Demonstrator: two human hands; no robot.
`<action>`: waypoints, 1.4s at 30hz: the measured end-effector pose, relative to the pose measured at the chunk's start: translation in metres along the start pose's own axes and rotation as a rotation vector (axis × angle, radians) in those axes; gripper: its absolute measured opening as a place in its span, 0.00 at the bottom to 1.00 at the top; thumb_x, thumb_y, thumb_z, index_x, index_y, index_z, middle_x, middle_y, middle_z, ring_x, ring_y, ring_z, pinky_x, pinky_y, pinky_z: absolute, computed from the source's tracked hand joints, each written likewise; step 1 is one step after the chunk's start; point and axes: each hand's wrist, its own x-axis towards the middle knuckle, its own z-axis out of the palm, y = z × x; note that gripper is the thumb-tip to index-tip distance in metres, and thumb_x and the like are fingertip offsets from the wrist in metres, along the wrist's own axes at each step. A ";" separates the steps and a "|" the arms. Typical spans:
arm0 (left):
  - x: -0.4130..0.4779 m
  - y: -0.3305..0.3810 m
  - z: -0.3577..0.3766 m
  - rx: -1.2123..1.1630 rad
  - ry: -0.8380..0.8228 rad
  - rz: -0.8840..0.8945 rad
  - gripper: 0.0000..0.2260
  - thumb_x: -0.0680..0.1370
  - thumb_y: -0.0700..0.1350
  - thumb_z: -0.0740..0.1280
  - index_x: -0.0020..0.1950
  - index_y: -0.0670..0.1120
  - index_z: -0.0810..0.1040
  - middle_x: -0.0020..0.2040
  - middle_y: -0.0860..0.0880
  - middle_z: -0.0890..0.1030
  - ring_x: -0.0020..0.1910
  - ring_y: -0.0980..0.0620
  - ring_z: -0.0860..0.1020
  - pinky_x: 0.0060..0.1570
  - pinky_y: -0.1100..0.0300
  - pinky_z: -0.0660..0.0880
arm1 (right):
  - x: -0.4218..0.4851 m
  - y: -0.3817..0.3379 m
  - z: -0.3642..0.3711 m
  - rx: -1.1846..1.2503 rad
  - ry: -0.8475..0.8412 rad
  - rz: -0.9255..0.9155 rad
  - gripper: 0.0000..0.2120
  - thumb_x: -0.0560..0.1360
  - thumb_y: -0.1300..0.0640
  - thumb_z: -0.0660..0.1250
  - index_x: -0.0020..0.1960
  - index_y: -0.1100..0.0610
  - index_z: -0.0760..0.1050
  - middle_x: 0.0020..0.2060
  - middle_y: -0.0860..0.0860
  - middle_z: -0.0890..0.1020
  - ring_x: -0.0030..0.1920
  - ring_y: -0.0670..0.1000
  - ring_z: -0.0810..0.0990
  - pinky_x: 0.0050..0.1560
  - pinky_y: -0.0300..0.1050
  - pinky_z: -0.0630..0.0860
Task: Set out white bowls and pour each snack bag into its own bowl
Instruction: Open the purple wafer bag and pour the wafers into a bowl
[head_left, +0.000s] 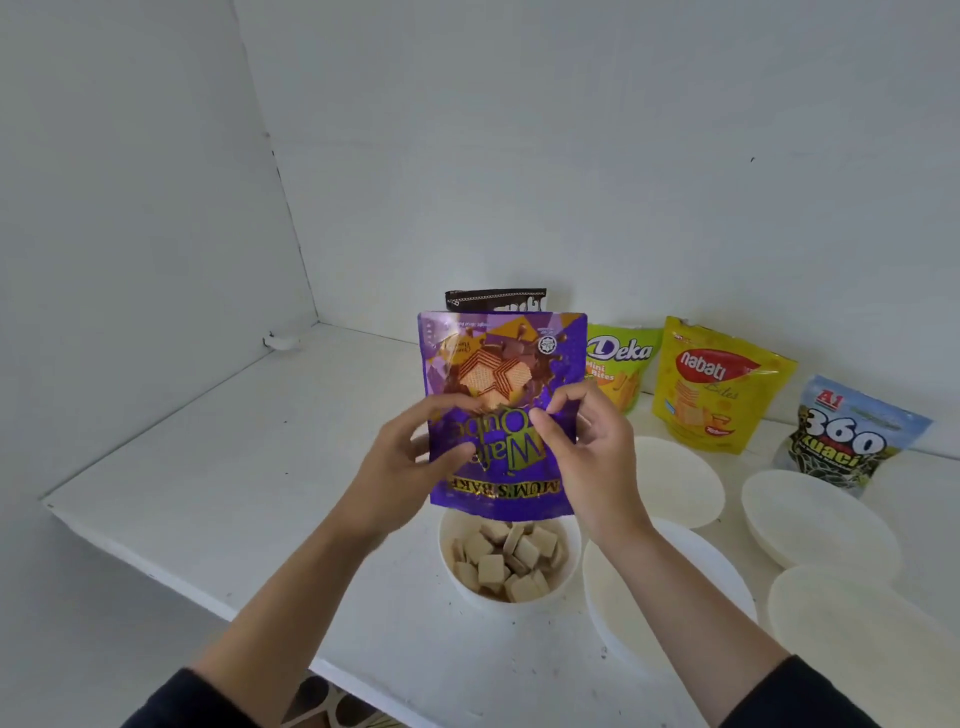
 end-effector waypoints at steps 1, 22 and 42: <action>-0.001 -0.003 0.004 -0.038 0.042 -0.017 0.14 0.74 0.42 0.72 0.60 0.49 0.81 0.60 0.55 0.81 0.62 0.48 0.81 0.47 0.46 0.85 | 0.000 0.002 -0.001 0.001 -0.024 0.014 0.09 0.77 0.66 0.72 0.46 0.55 0.75 0.39 0.47 0.81 0.41 0.50 0.81 0.42 0.48 0.81; -0.017 0.014 0.004 0.212 0.240 -0.056 0.18 0.66 0.49 0.78 0.55 0.52 0.84 0.67 0.61 0.74 0.51 0.54 0.84 0.37 0.60 0.82 | 0.000 0.006 -0.023 -0.046 0.039 0.328 0.09 0.65 0.59 0.83 0.42 0.55 0.85 0.58 0.54 0.79 0.58 0.50 0.82 0.50 0.45 0.83; -0.182 0.061 -0.104 0.371 0.522 0.082 0.15 0.80 0.40 0.70 0.63 0.56 0.82 0.42 0.53 0.82 0.39 0.39 0.79 0.41 0.47 0.80 | -0.059 -0.051 0.105 0.390 -0.591 0.618 0.07 0.80 0.63 0.66 0.55 0.60 0.69 0.53 0.54 0.86 0.53 0.54 0.84 0.51 0.51 0.77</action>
